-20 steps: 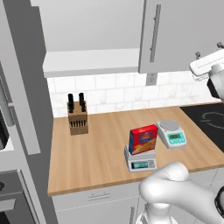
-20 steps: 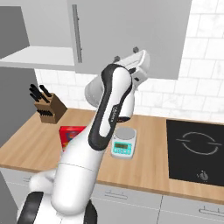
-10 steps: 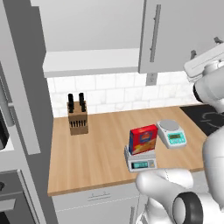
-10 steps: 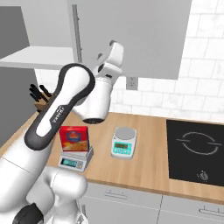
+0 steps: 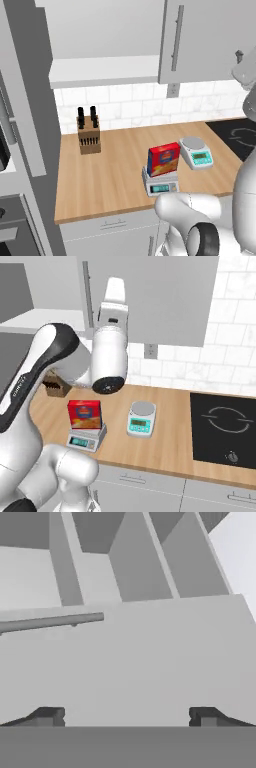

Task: Pick the boxed food and place it on the digital scale for weighing, and close the cabinet.

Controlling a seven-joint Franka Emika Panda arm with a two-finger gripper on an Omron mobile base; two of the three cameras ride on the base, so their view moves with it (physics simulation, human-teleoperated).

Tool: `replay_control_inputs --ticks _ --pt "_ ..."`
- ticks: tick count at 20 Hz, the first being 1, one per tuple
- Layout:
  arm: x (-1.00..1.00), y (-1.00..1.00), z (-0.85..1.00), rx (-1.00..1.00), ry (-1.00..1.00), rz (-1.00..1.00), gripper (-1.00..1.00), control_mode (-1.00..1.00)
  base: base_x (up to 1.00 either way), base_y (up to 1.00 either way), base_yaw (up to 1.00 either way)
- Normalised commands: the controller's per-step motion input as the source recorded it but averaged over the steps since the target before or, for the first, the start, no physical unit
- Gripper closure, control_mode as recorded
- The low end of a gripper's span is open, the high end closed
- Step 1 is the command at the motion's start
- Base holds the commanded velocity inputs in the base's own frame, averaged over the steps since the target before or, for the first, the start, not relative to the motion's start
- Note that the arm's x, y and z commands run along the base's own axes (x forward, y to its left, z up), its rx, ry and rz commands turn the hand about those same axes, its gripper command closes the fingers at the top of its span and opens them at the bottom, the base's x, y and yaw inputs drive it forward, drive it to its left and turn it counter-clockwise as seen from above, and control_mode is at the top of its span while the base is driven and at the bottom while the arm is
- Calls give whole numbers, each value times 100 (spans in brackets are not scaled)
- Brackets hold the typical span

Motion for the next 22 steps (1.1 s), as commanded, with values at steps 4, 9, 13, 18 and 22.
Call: replay_control_inputs --ticks 4,9,13,18,22 --pt "-59 48 6 -66 39 0 -100 -100 0 0 0" --pt "-41 100 -91 -88 3 6 -100 -100 0 0 0" --pt "9 100 -100 -77 2 18 -100 -100 0 0 0" --pt "7 74 -60 -29 -13 18 -100 -100 0 0 0" --pt "-11 78 -47 -25 -24 1 -100 -100 0 0 0"
